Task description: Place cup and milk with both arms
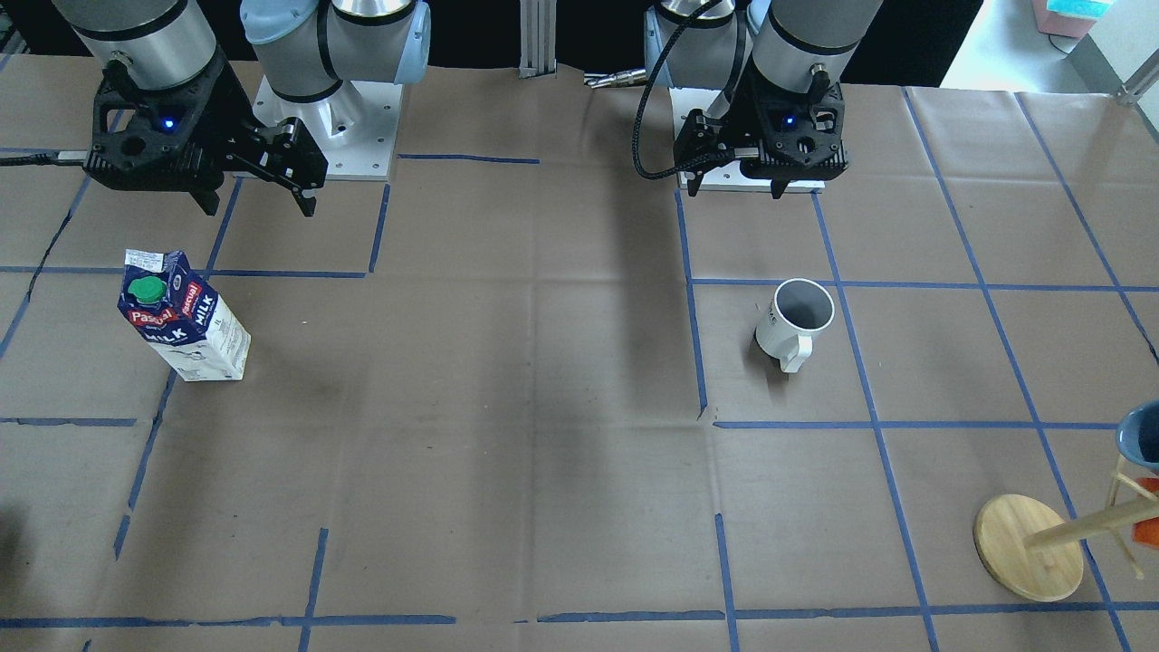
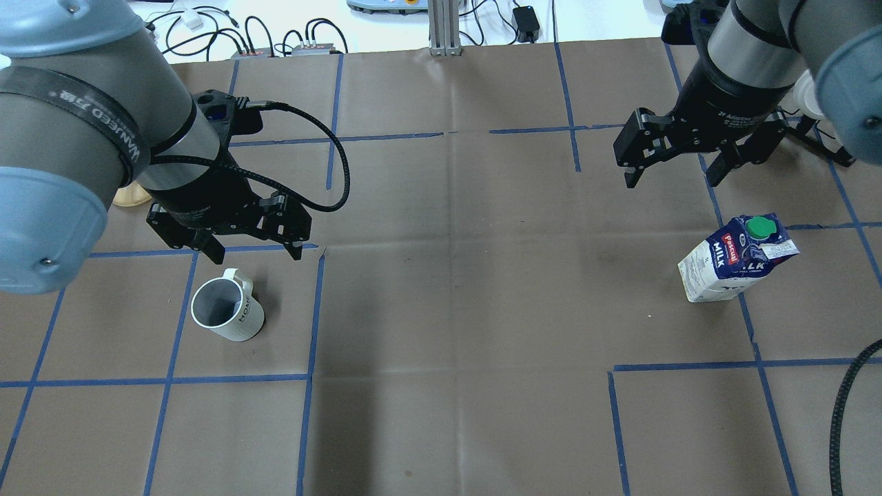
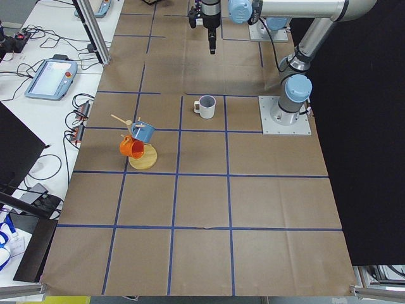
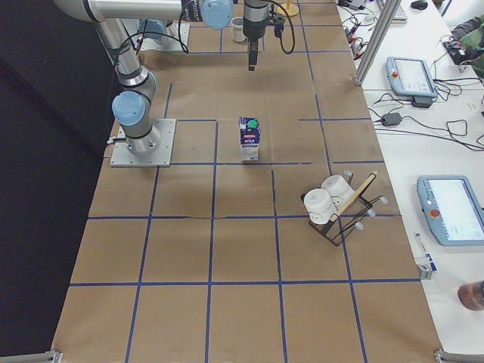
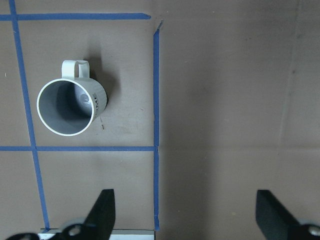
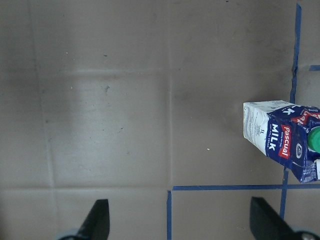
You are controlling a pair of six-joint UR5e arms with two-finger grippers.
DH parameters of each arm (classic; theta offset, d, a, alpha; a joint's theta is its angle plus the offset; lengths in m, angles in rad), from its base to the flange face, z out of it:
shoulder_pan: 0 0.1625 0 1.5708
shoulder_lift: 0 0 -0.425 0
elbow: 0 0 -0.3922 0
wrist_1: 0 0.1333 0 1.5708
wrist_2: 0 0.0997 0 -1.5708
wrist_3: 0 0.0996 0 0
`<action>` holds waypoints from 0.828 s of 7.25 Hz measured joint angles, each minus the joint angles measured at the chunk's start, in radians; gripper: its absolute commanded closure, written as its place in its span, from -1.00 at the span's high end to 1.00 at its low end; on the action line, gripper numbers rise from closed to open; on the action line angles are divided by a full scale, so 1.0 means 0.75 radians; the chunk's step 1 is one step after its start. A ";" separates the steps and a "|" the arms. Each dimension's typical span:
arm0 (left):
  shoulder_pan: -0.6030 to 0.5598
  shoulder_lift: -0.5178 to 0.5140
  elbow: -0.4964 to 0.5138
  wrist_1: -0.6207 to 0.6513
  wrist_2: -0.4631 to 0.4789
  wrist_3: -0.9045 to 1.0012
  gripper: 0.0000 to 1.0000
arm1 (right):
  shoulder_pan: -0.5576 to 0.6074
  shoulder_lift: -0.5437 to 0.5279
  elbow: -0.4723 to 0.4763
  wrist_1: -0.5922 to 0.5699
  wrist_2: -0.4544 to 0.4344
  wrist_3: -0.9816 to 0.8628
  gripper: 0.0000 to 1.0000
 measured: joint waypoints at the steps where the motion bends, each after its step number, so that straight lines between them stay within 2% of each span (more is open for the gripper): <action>1: 0.000 -0.001 0.000 0.001 0.000 0.000 0.98 | 0.000 0.000 0.000 0.000 0.000 0.000 1.00; 6: 0.000 0.001 -0.005 0.010 0.000 0.013 0.98 | 0.000 0.000 -0.001 0.000 -0.001 0.000 1.00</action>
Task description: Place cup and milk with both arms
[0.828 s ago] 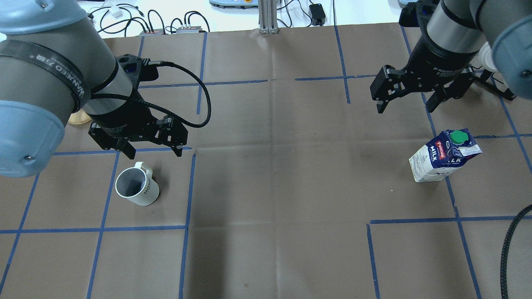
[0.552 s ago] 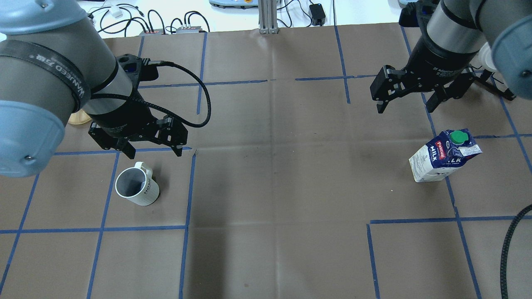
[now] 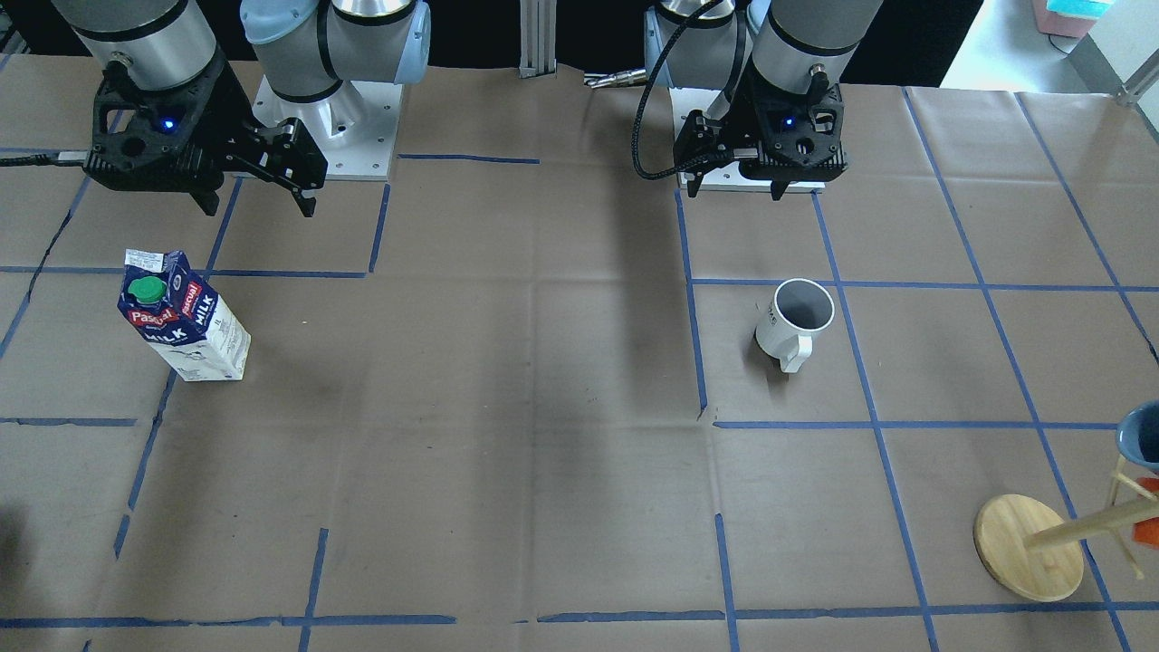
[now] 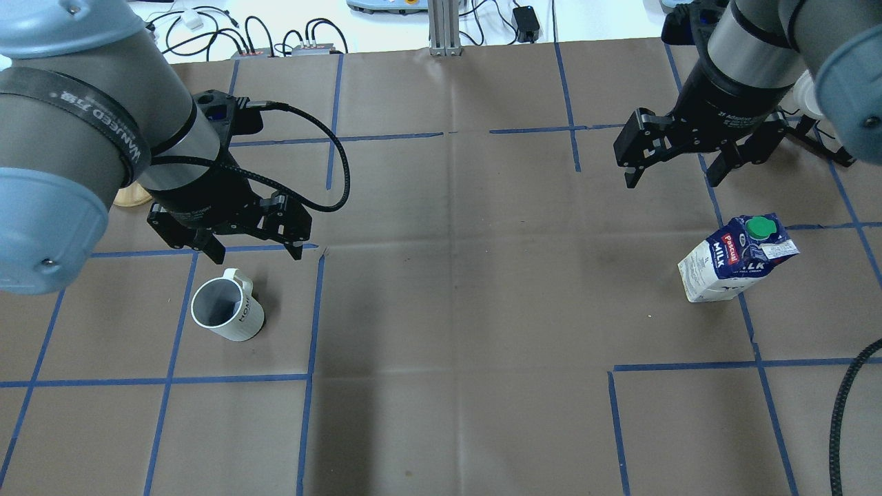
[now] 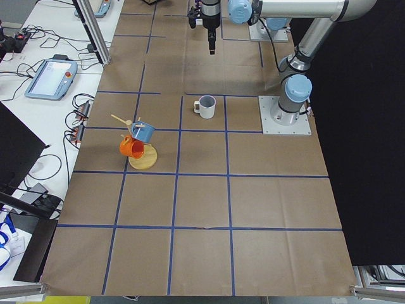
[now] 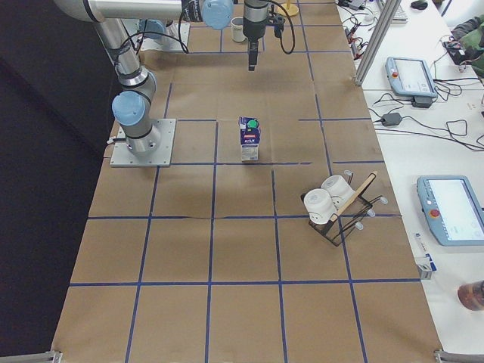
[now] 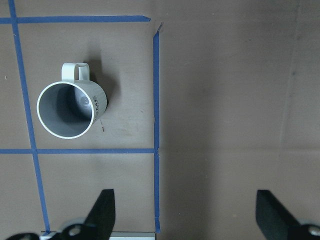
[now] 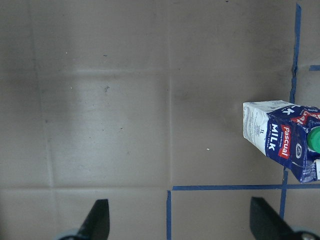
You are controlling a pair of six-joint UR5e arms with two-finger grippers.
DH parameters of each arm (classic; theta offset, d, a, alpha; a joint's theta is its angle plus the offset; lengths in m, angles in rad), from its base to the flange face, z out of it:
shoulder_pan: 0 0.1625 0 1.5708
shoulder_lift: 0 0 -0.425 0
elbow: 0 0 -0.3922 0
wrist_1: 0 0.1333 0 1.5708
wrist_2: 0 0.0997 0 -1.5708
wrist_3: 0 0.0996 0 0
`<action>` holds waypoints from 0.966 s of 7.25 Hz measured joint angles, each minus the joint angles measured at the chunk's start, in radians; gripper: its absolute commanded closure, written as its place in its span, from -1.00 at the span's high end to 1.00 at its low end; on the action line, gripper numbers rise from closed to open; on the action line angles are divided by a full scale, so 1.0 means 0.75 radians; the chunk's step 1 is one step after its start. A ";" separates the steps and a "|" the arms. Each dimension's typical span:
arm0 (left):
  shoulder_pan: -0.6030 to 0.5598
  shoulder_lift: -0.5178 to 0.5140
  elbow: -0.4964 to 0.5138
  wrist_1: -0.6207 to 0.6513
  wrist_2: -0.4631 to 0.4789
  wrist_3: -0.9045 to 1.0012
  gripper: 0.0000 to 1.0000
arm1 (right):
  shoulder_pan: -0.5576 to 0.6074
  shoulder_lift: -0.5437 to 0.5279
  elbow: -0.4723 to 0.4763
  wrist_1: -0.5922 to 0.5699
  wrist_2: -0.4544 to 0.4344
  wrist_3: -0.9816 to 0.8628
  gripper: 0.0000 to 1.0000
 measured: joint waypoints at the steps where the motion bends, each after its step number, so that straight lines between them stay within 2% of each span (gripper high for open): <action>1: 0.000 0.000 0.002 0.001 0.000 0.003 0.98 | 0.000 0.000 0.000 0.001 0.000 0.000 1.00; 4: 0.000 0.004 -0.005 0.004 -0.001 0.008 0.98 | 0.000 -0.001 -0.001 0.002 -0.001 0.000 1.00; 7: 0.064 0.027 -0.054 0.005 0.000 0.218 0.97 | 0.000 0.000 -0.001 0.000 -0.001 0.000 1.00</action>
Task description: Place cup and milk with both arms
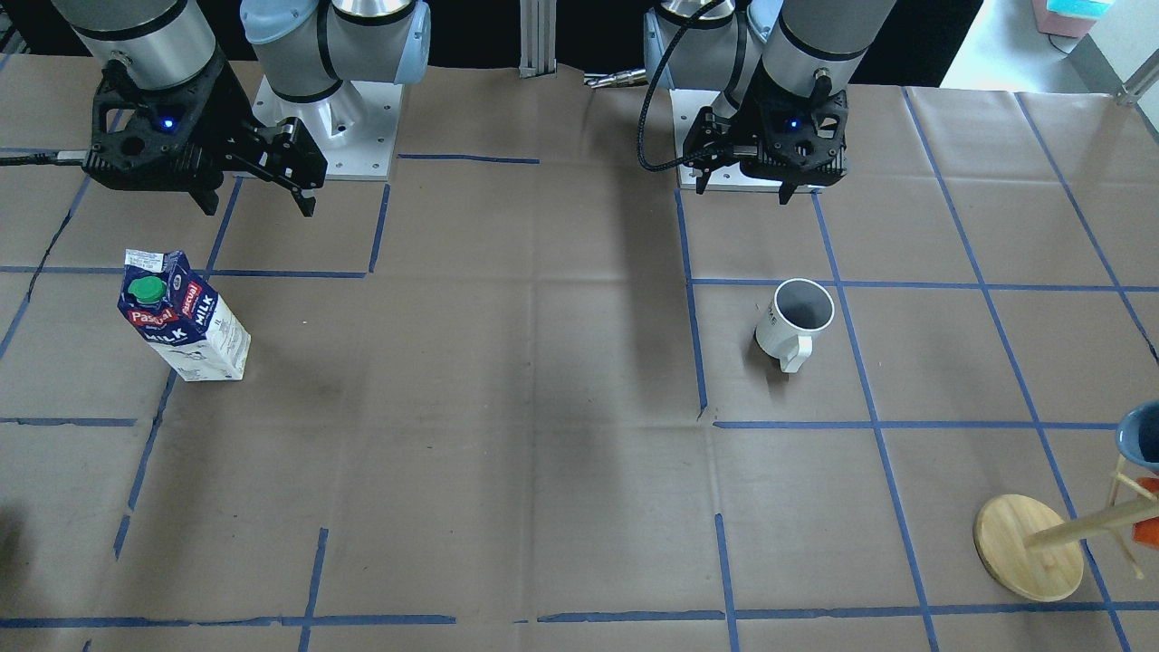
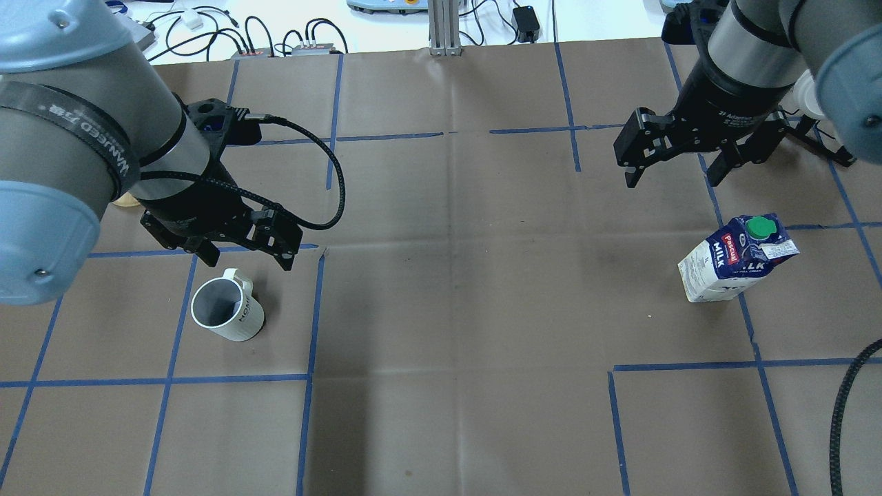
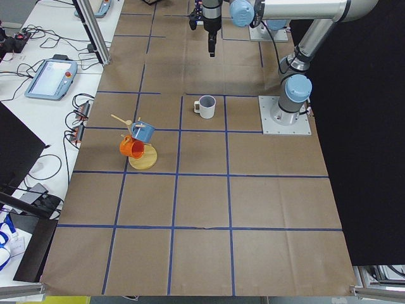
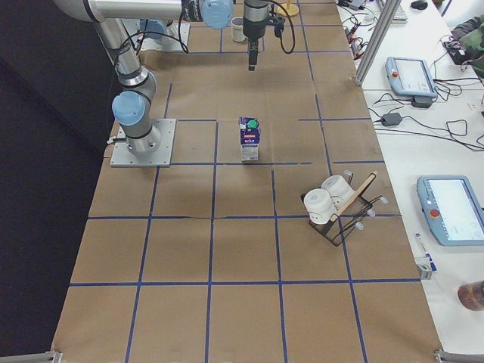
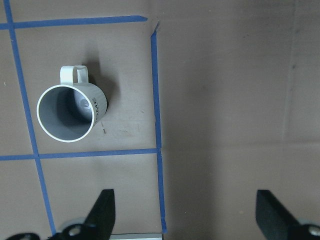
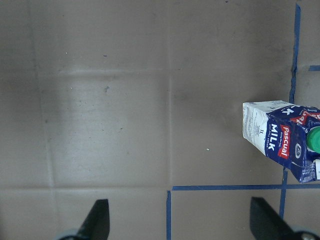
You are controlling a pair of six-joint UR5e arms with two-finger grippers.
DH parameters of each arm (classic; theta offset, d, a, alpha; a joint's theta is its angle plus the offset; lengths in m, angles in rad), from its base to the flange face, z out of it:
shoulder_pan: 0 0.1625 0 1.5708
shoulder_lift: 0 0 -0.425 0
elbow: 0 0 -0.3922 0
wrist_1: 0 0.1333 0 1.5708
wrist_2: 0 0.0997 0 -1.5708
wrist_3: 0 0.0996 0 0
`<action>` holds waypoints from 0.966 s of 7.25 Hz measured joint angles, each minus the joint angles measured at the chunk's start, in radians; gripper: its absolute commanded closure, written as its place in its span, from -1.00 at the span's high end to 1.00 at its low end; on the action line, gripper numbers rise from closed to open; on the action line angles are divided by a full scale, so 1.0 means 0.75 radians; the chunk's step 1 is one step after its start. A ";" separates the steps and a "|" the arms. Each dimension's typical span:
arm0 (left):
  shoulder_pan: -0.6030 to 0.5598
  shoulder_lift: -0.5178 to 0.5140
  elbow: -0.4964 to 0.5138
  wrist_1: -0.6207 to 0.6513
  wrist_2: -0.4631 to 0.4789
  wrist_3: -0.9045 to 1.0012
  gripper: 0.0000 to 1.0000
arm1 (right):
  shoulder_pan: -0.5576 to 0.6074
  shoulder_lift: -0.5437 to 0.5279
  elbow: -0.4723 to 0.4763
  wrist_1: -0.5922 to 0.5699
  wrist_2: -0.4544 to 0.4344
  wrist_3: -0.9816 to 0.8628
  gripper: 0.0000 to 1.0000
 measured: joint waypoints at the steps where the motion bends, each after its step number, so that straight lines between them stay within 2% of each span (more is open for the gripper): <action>1: 0.055 0.008 -0.036 0.015 0.001 0.044 0.97 | 0.000 0.000 0.000 0.000 0.000 0.000 1.00; 3: 0.218 0.020 -0.174 0.165 0.024 0.231 0.96 | 0.000 -0.001 0.000 -0.001 0.003 0.000 1.00; 5: 0.425 0.000 -0.375 0.452 0.051 0.475 0.97 | 0.000 -0.002 0.000 0.000 0.003 0.002 1.00; 7: 0.513 -0.057 -0.485 0.624 0.055 0.546 0.97 | 0.001 -0.005 0.001 0.001 0.004 0.008 1.00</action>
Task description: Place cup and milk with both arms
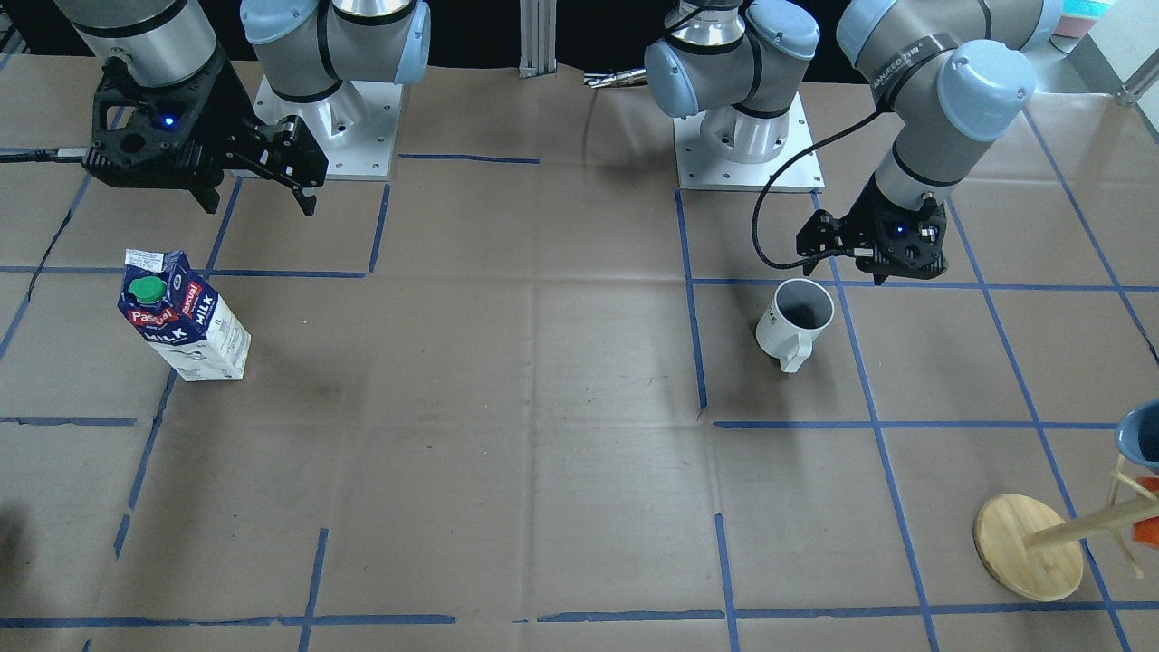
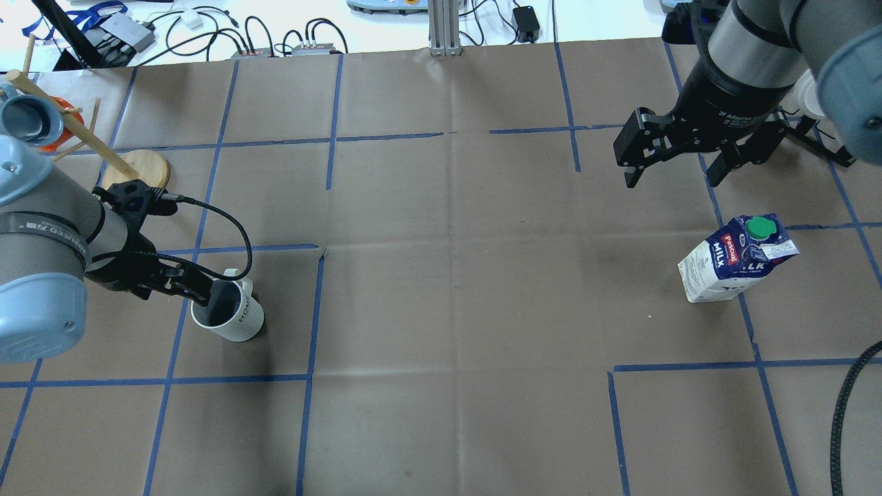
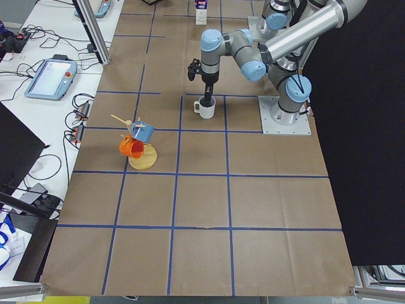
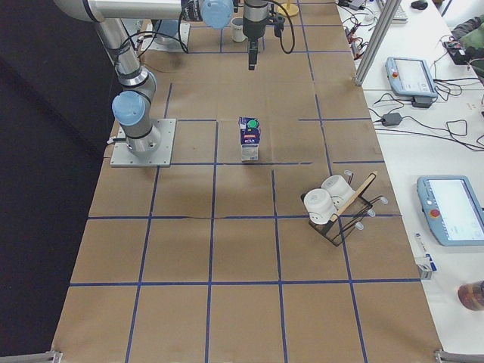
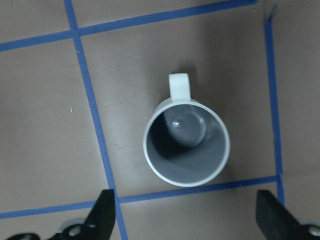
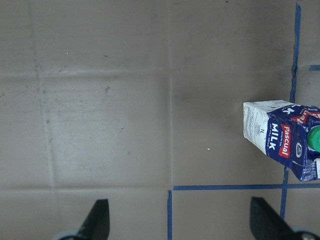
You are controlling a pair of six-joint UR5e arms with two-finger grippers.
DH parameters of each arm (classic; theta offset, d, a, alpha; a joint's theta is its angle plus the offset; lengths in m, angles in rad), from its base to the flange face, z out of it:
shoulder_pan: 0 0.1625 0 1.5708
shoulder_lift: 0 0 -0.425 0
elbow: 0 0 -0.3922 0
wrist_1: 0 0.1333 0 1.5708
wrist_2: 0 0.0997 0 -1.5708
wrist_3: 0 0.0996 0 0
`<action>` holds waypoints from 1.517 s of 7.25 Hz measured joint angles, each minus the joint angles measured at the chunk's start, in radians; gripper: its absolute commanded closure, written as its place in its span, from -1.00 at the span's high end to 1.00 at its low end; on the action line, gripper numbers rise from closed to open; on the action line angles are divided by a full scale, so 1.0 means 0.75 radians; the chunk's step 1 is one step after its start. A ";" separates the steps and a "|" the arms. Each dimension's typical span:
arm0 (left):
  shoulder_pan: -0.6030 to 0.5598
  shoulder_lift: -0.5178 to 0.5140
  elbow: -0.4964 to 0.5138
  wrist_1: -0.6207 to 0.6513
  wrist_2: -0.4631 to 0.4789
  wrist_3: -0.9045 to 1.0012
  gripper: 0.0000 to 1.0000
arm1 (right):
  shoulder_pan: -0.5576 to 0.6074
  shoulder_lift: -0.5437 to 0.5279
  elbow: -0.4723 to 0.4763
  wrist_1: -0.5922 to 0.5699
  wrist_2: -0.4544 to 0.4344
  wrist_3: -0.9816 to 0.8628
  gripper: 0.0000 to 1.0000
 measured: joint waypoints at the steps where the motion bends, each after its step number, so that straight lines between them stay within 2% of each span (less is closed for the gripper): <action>1: 0.010 -0.046 -0.013 0.045 -0.003 0.006 0.97 | 0.001 -0.005 0.001 0.000 0.001 0.005 1.00; 4: 0.014 -0.144 -0.024 0.111 -0.007 0.008 0.91 | 0.005 -0.029 0.010 0.000 -0.001 0.012 1.00; 5: 0.014 -0.165 -0.024 0.114 -0.007 0.008 0.66 | 0.006 -0.034 0.012 0.000 -0.001 0.013 1.00; 6: 0.014 -0.188 -0.025 0.118 -0.006 0.006 -0.54 | 0.006 -0.037 0.012 0.000 -0.003 0.014 1.00; 7: 0.014 -0.208 -0.026 0.120 -0.002 0.002 -0.97 | 0.007 -0.039 0.013 0.001 -0.004 0.015 1.00; 11: 0.014 -0.225 -0.031 0.122 0.003 -0.010 -1.00 | 0.036 -0.039 0.013 -0.001 -0.012 0.027 1.00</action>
